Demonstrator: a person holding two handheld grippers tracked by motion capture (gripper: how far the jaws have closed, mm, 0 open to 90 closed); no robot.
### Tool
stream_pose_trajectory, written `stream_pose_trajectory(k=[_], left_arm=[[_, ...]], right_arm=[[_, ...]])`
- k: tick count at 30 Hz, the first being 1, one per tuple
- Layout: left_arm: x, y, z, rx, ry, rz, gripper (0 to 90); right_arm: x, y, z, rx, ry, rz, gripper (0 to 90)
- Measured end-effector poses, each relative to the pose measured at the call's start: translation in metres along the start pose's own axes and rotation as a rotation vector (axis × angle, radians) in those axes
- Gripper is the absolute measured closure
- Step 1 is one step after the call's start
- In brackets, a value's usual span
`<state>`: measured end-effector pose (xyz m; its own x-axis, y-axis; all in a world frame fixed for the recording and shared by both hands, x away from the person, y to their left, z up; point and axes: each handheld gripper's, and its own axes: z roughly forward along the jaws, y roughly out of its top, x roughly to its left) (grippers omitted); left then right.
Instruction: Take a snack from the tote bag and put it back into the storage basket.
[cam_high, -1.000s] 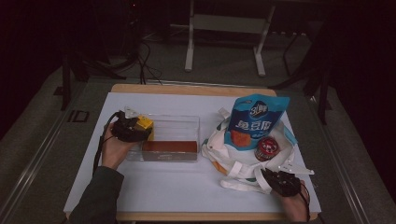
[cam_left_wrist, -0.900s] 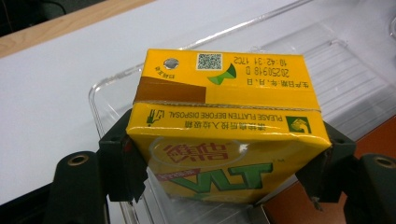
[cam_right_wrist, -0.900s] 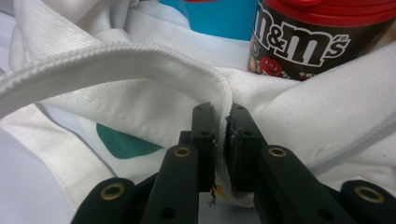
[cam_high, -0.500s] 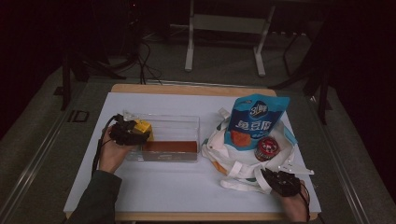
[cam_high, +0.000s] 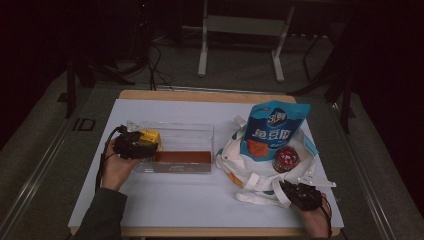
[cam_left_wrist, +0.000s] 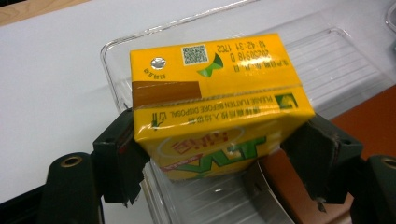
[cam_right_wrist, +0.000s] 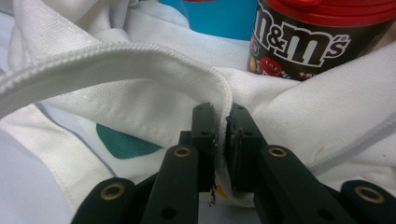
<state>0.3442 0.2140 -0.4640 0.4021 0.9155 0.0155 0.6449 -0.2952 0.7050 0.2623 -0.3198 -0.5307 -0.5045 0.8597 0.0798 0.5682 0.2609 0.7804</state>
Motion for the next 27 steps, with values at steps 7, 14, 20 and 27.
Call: stream_pose_trajectory(k=[7,14,20,27], left_arm=[[0.000,-0.002,-0.009,0.023,-0.004,0.027,26.5],[0.005,0.000,-0.021,-0.024,0.052,0.021,18.3],[0.003,0.008,-0.030,-0.059,0.040,0.044,16.7],[-0.006,0.016,-0.038,-0.100,0.010,0.051,12.4]], right_arm=[[0.000,0.000,0.000,0.001,0.000,0.000,82.7],[0.000,0.000,0.000,0.000,-0.001,0.001,82.6],[0.000,0.000,0.000,0.000,0.000,0.001,82.7],[0.000,0.000,0.000,0.001,0.001,0.002,82.7]])
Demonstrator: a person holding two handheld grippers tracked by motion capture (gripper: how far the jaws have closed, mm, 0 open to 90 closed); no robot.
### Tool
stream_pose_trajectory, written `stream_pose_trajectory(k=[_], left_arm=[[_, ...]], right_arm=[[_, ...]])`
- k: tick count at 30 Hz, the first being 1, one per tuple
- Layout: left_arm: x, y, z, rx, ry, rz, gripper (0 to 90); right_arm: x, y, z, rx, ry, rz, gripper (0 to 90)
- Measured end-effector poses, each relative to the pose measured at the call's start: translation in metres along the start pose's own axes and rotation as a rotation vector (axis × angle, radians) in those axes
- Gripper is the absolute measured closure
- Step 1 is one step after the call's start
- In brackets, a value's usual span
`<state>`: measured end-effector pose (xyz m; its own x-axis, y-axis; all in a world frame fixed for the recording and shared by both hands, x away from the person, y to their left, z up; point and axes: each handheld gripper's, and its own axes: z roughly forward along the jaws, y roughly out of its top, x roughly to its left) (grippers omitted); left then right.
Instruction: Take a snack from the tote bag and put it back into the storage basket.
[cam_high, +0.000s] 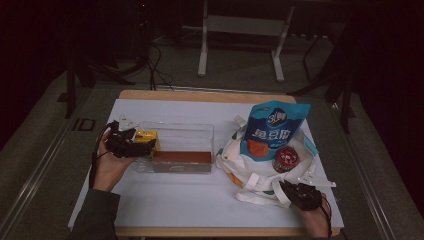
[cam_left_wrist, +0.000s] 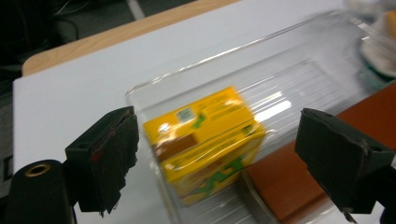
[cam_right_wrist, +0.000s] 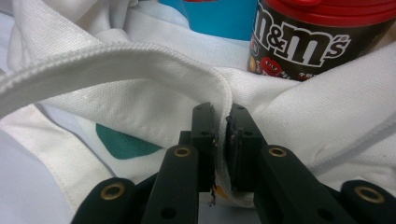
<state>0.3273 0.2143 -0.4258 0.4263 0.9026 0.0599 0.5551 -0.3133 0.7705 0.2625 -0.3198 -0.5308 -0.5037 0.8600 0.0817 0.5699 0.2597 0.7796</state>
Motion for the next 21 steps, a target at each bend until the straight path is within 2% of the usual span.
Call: stream_pose_trajectory(k=[1,8,14,15,21], left_arm=[[-0.004,0.003,-0.001,-0.003,-0.016,0.011,12.3],[-0.013,0.011,0.001,-0.003,-0.046,0.040,9.8],[-0.017,0.014,0.002,-0.018,-0.075,0.036,8.8],[-0.018,0.016,0.001,-0.032,-0.093,0.025,8.9],[-0.028,0.020,0.003,-0.040,-0.132,0.049,7.9]], right_arm=[[0.000,0.000,0.000,-0.001,0.000,-0.002,82.7],[-0.001,0.000,0.000,-0.003,0.001,-0.001,82.7],[0.000,0.000,0.000,-0.001,0.001,0.000,82.7],[0.000,0.000,0.000,-0.001,0.001,0.000,82.7],[0.000,0.000,0.000,-0.001,-0.001,0.001,82.5]])
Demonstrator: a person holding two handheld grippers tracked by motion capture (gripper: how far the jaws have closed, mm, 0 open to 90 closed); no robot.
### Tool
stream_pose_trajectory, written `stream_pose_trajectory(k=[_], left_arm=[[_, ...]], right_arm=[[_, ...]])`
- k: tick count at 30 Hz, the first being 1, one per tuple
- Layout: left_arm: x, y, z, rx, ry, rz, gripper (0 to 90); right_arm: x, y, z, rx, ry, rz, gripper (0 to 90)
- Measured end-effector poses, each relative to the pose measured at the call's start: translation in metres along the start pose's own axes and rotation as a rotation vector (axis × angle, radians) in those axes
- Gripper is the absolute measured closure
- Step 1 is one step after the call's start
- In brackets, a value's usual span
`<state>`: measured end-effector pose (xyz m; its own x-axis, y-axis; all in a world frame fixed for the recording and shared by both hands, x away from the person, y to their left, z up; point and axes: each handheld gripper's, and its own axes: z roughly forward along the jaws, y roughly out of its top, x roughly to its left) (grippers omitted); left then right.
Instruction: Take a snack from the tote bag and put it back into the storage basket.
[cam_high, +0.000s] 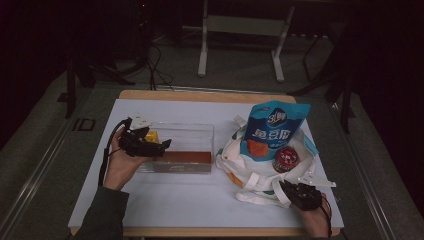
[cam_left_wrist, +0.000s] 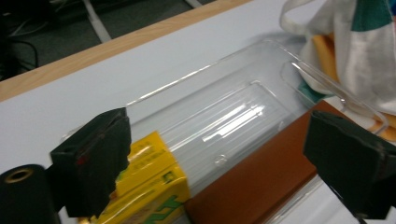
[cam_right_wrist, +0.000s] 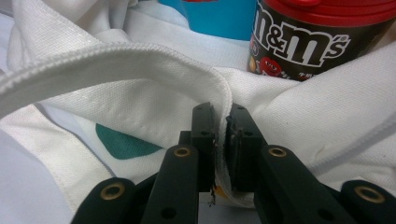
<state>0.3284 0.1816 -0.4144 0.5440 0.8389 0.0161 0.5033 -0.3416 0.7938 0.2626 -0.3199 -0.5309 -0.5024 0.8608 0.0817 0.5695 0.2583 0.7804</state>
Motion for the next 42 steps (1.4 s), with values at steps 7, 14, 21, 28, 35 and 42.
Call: stream_pose_trajectory(k=[7,14,21,28,35,42], left_arm=[[-0.015,0.002,0.007,0.006,-0.042,0.038,7.9],[-0.028,0.002,0.011,-0.037,-0.083,0.062,19.9],[-0.038,0.003,0.017,-0.042,-0.112,0.083,26.0],[-0.051,0.002,0.024,-0.033,-0.143,0.115,32.0],[-0.062,-0.001,0.031,-0.034,-0.174,0.134,35.0],[-0.063,-0.007,0.034,-0.031,-0.183,0.144,35.7]], right_arm=[[0.001,0.000,0.000,-0.003,-0.007,0.005,82.3],[0.000,-0.001,0.000,-0.009,-0.005,0.016,82.0],[0.000,0.000,0.000,-0.004,-0.005,0.017,82.0],[0.000,0.001,0.000,0.001,-0.009,0.004,82.0],[0.000,0.002,-0.001,0.002,-0.005,0.014,81.8],[0.001,0.004,-0.003,0.004,-0.004,0.019,81.3]])
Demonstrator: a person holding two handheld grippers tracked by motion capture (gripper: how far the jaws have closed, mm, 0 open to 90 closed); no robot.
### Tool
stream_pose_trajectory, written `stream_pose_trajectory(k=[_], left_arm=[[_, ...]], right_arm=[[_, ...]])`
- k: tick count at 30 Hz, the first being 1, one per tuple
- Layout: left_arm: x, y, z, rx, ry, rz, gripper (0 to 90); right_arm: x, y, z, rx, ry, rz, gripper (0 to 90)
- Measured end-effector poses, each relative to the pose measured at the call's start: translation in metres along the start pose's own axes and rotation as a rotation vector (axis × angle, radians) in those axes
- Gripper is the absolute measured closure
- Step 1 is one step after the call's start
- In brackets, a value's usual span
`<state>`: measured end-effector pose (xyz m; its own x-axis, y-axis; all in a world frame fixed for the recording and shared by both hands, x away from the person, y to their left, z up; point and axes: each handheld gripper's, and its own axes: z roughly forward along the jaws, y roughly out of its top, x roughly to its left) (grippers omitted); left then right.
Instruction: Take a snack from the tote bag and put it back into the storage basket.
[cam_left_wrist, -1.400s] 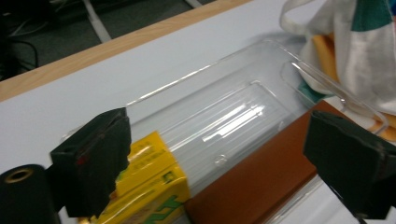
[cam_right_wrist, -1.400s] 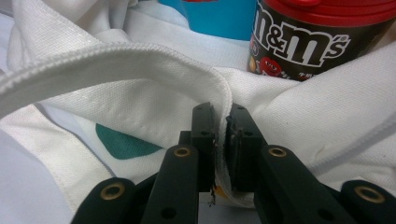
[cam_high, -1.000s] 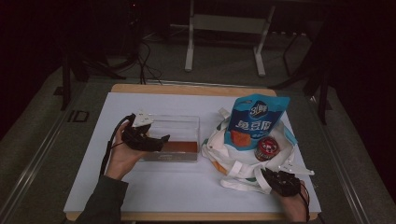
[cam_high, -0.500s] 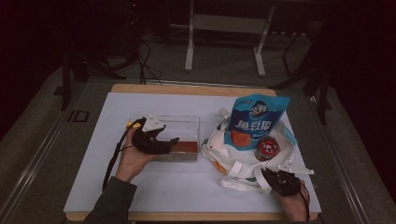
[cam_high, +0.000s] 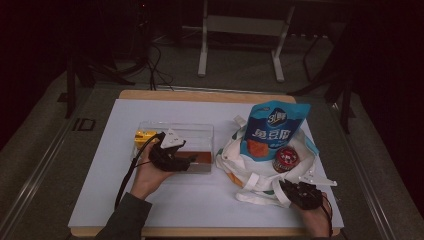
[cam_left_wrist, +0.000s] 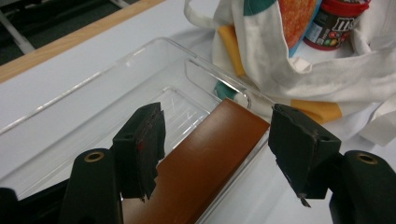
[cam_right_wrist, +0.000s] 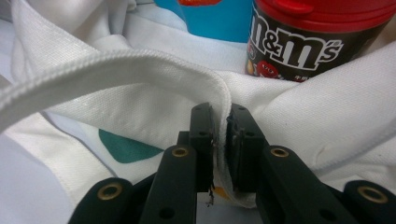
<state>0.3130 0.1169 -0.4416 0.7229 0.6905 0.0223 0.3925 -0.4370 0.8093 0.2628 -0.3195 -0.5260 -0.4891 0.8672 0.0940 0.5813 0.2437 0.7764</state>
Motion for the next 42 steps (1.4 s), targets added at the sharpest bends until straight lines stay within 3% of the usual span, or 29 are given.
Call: stream_pose_trajectory(k=[9,14,20,28,42], left_arm=[[-0.001,-0.010,-0.001,-0.007,-0.004,-0.007,37.7],[-0.002,-0.014,0.001,-0.006,-0.044,-0.014,42.2],[-0.006,-0.015,0.004,-0.008,-0.047,-0.002,43.6],[-0.010,-0.019,0.004,-0.011,-0.052,0.019,44.8],[-0.011,-0.021,0.001,-0.020,-0.060,0.007,44.0]], right_arm=[[0.001,0.007,-0.009,-0.001,0.011,-0.012,79.9],[-0.001,0.012,-0.015,0.000,0.028,-0.016,78.7],[-0.001,0.018,-0.021,0.003,0.041,-0.036,76.1],[-0.002,0.021,-0.030,-0.007,0.046,-0.042,68.1],[-0.008,0.019,-0.045,-0.006,0.076,-0.046,53.9]])
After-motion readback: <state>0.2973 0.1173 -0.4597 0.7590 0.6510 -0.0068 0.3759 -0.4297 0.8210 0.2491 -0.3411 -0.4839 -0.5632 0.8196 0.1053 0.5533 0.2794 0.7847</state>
